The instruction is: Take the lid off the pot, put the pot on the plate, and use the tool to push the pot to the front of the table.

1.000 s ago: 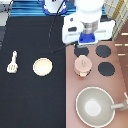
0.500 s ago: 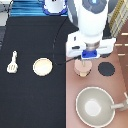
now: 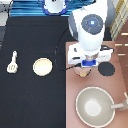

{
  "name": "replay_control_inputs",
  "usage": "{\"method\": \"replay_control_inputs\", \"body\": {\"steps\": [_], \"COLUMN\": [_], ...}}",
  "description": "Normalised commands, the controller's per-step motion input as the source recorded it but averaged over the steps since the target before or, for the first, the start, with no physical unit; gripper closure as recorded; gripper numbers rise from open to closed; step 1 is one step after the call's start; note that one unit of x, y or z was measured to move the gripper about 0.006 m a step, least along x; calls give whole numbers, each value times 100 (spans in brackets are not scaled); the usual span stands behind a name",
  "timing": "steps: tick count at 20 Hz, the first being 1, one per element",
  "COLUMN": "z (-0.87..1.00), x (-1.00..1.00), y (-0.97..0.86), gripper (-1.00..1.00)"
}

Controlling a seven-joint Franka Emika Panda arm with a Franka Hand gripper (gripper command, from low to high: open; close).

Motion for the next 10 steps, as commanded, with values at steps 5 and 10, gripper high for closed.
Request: {"method": "replay_control_inputs", "body": {"steps": [5,10], "z": [-41,-31], "x": [-31,-35], "y": [19,17], "gripper": [-100,-100]}}
